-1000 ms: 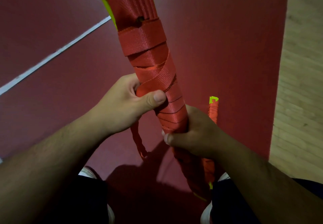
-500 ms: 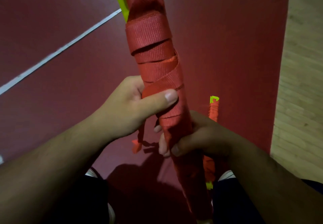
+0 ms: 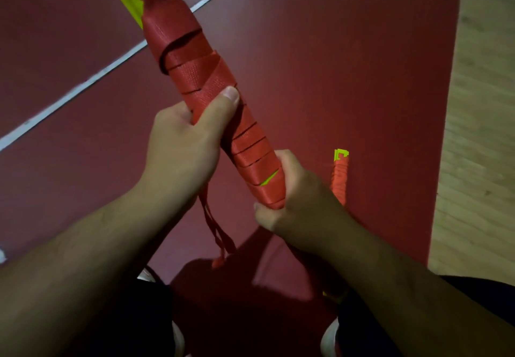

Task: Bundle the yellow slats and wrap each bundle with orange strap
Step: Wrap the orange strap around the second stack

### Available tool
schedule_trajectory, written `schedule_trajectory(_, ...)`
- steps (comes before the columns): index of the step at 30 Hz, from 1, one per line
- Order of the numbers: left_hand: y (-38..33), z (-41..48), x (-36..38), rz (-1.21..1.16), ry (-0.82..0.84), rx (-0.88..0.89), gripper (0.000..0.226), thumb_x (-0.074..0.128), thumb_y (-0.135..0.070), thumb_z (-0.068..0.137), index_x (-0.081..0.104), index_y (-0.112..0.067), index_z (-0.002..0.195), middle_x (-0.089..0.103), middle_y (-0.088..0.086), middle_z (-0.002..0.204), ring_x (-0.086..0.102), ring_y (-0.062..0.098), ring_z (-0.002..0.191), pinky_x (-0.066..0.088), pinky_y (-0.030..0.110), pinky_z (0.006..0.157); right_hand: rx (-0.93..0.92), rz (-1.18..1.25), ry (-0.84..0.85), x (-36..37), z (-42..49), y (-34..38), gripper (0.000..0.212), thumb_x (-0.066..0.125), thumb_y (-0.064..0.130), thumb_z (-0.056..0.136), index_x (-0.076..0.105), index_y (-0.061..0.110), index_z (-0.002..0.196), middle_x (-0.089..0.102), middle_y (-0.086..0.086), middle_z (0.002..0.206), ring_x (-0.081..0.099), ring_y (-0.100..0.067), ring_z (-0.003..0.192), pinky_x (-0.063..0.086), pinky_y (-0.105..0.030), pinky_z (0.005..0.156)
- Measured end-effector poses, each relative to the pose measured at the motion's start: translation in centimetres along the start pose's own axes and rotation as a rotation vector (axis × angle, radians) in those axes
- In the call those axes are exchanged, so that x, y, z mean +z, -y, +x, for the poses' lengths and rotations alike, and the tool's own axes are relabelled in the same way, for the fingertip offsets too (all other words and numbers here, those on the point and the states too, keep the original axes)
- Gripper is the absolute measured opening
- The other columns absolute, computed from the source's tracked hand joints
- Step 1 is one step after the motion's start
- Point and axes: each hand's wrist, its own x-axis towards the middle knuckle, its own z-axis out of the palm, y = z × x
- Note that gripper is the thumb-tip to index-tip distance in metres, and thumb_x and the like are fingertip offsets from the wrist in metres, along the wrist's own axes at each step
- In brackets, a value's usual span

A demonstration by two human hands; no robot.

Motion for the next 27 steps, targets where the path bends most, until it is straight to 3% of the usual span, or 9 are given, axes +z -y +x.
schedule_trajectory(4,-0.9,0.5,-1.0,0.071,0.289,0.063,0.039,0.057,-0.046,0.093,0.059,-0.028,0.058,0.049,-0.018,0.048,0.044,-0.002,0.044,0.033,0.008,0.047,0.076,0.014,0.025,-1.6,0.7,-0.8,0.043,0.078,0.031,0.058,0.048,0.037,0.089,0.06,0.012,0.072,0.056,-0.001,0.063,0.044,-0.018,0.057)
schedule_trajectory(8,-1.3,1.4,-2.7,0.079,0.522,0.255,0.027,0.065,-0.048,0.089,0.07,-0.023,0.098,0.075,-0.01,0.087,0.07,0.006,0.079,0.052,0.019,0.071,0.06,0.239,0.122,-2.9,1.0,-1.2,0.036,0.077,0.021,0.048,0.057,0.031,0.077,0.06,0.007,0.062,0.055,-0.011,0.057,0.048,-0.032,0.055)
schedule_trajectory(11,-1.0,1.4,-2.8,-0.07,0.595,0.242,0.021,0.052,-0.045,0.089,0.067,-0.03,0.091,0.061,-0.019,0.067,0.054,-0.004,0.055,0.041,0.01,0.056,-0.003,0.494,0.278,-2.8,0.6,-1.0,0.036,0.076,0.004,0.048,0.062,0.024,0.075,0.063,-0.011,0.068,0.058,-0.021,0.061,0.051,-0.042,0.057)
schedule_trajectory(14,-0.5,1.5,-3.1,-0.166,0.667,0.113,0.056,0.062,-0.066,0.081,0.066,-0.013,0.101,0.034,0.015,0.064,0.025,0.017,0.051,0.02,0.034,0.048,-0.03,0.671,0.388,-2.5,0.5,-1.3,0.041,0.071,-0.005,0.048,0.063,0.004,0.088,0.062,-0.016,0.072,0.058,-0.029,0.065,0.049,-0.045,0.062)
schedule_trajectory(16,-0.3,1.6,-3.3,-0.203,0.717,0.102,0.048,0.065,-0.061,0.083,0.067,-0.016,0.1,0.032,0.012,0.063,0.022,0.017,0.051,0.017,0.037,0.047,-0.022,0.732,0.452,-2.5,0.3,-1.5,0.052,0.068,-0.008,0.048,0.056,-0.01,0.098,0.063,-0.015,0.073,0.058,-0.03,0.067,0.049,-0.043,0.065)
schedule_trajectory(19,-0.5,1.1,-2.9,-0.253,0.682,0.165,0.025,0.062,-0.051,0.087,0.07,-0.028,0.091,0.045,-0.016,0.061,0.028,0.008,0.048,0.025,0.026,0.046,0.002,0.758,0.512,-2.7,0.2,-1.3,0.057,0.069,-0.006,0.05,0.056,-0.008,0.105,0.065,-0.014,0.078,0.061,-0.031,0.073,0.05,-0.044,0.071)
schedule_trajectory(22,-0.4,0.8,-2.4,-0.259,0.563,0.153,0.037,0.067,-0.06,0.081,0.065,-0.025,0.092,0.044,-0.015,0.062,0.025,0.01,0.048,0.02,0.027,0.045,0.007,0.798,0.559,-2.6,0.3,-1.1,0.063,0.074,0.008,0.05,0.06,0.006,0.111,0.069,-0.015,0.089,0.067,-0.029,0.08,0.053,-0.044,0.078)
schedule_trajectory(24,-0.5,0.7,-2.1,-0.257,0.449,0.156,0.04,0.07,-0.057,0.081,0.06,-0.02,0.094,0.051,-0.015,0.064,0.036,0.004,0.048,0.031,0.021,0.048,0.029,0.802,0.549,-2.5,0.4,-0.9,0.065,0.072,0.007,0.054,0.056,0.004,0.117,0.069,-0.018,0.096,0.068,-0.032,0.085,0.055,-0.041,0.076)
schedule_trajectory(27,-0.5,0.5,-1.6,-0.201,0.298,0.154,0.03,0.066,-0.045,0.086,0.057,-0.017,0.09,0.059,-0.012,0.07,0.049,-0.003,0.05,0.037,0.009,0.052,0.032,0.64,0.445,-2.1,0.6,-0.7,0.045,0.074,0.019,0.069,0.058,0.019,0.111,0.07,-0.016,0.099,0.069,-0.035,0.088,0.058,-0.042,0.074)
